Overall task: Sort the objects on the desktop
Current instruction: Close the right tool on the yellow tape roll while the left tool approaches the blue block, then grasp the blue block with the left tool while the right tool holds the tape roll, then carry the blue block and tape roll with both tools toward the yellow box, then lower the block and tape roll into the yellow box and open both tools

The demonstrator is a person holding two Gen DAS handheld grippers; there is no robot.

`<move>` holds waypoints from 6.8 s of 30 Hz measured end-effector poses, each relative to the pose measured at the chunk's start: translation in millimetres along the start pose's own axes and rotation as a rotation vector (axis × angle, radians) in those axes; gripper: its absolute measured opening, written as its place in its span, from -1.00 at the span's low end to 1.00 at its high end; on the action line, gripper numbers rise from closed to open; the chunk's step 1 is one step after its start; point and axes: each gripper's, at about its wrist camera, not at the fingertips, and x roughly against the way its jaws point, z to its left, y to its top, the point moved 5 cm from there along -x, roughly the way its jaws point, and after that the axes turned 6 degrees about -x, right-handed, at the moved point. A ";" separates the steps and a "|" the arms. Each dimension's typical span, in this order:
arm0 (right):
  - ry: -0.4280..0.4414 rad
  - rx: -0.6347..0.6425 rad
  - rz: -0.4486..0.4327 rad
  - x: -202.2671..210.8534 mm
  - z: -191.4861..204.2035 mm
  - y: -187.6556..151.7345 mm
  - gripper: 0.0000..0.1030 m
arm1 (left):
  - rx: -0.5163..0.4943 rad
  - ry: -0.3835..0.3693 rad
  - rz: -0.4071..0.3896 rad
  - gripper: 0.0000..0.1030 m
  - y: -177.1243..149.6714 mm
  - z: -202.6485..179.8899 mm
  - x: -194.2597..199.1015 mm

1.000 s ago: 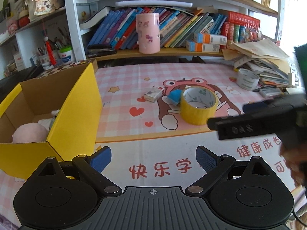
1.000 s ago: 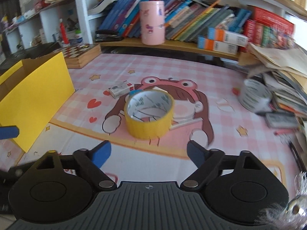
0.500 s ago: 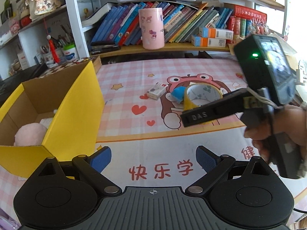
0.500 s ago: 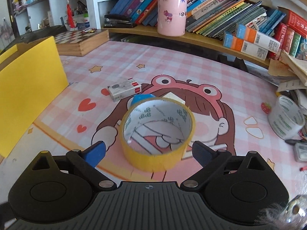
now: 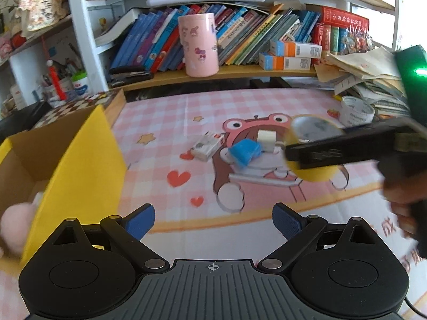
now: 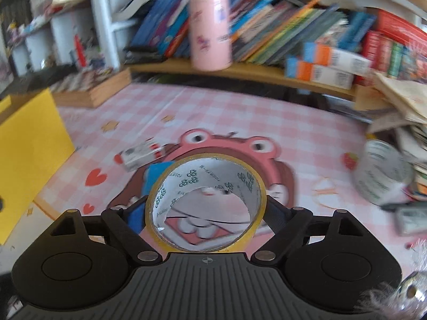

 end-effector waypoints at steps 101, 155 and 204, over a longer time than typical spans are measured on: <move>0.031 -0.010 0.045 189.7 264.4 -187.2 0.65 | 0.118 -0.126 -0.116 -0.43 -198.8 170.4 212.0; 0.265 0.298 -0.230 112.1 313.4 23.4 0.65 | 0.208 0.148 -0.310 -0.43 -53.0 273.7 141.8; 0.278 0.773 0.145 -78.5 320.8 38.0 0.70 | 0.005 0.143 0.032 0.69 -7.0 271.1 -8.9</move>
